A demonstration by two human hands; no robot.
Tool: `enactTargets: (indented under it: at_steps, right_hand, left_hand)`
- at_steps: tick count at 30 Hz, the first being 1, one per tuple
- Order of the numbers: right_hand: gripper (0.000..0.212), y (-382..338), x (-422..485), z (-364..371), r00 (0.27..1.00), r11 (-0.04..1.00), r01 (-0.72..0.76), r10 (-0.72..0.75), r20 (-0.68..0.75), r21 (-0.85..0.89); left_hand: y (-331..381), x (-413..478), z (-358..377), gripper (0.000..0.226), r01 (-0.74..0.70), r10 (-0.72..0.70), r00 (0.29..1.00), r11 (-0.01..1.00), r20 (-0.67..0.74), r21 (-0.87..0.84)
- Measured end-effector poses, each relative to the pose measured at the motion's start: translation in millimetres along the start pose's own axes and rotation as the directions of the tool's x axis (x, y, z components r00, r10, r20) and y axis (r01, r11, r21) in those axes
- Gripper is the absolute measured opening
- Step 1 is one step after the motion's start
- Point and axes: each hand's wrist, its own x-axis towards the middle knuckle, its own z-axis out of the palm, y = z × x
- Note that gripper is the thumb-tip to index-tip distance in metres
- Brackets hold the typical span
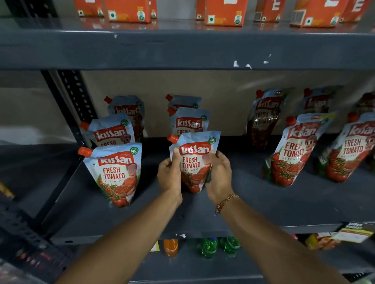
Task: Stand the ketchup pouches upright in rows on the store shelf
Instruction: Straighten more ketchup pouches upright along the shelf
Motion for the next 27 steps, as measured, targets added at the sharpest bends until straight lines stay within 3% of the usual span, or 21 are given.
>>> enactTargets:
  at_steps: [2, 4, 7, 11, 14, 16, 18, 20, 22, 27]
  right_hand:
    - [0.051, 17, -7, 3, 0.977, 1.000, -0.018, 0.014, -0.211, -0.015]
    - [0.037, 37, -19, 11, 0.948, 1.000, 0.025, -0.028, -0.316, -0.016]
    - [0.018, 56, -49, 31, 0.992, 0.998, -0.014, 0.006, -0.129, -0.060]
    - [0.008, 69, -62, 70, 0.972, 0.972, -0.115, 0.152, 0.177, -0.203]
    - [0.029, 73, -62, 96, 0.914, 0.964, -0.191, 0.244, 0.323, -0.187]
    - [0.023, 73, -63, 106, 0.893, 0.963, -0.202, 0.255, 0.372, -0.177]
    - [0.015, 74, -64, 111, 0.898, 0.963, -0.195, 0.252, 0.360, -0.186]
    - [0.018, 76, -63, 114, 0.913, 0.963, -0.176, 0.238, 0.331, -0.206]
    - [0.020, 76, -61, 117, 0.921, 0.962, -0.172, 0.233, 0.312, -0.212]
    - [0.021, 77, -57, 119, 0.920, 0.959, -0.176, 0.240, 0.309, -0.221]
  left_hand:
    - [-3, 0, -8, 0.042, -0.007, 0.008, 0.990, 1.000, -0.139, 0.013]
    - [-4, -3, -20, 0.043, 0.039, -0.049, 0.945, 0.999, -0.325, -0.039]
    - [2, -7, -43, 0.045, -0.077, 0.017, 0.911, 0.989, -0.411, -0.129]
    - [15, 2, -86, 0.028, -0.238, 0.206, 0.857, 0.971, -0.472, -0.010]
    - [22, 18, -119, 0.030, -0.249, 0.247, 0.751, 0.965, -0.612, 0.084]
    - [25, 29, -136, 0.062, -0.122, 0.148, 0.779, 0.989, -0.609, 0.084]
    - [25, 39, -146, 0.073, -0.080, 0.059, 0.877, 0.997, -0.476, -0.023]
    - [30, 42, -149, 0.048, -0.087, 0.049, 0.941, 0.991, -0.334, -0.100]
    - [36, 44, -148, 0.027, -0.093, 0.053, 0.948, 0.989, -0.315, -0.116]
    - [37, 47, -149, 0.026, -0.099, 0.043, 0.947, 0.982, -0.320, -0.163]
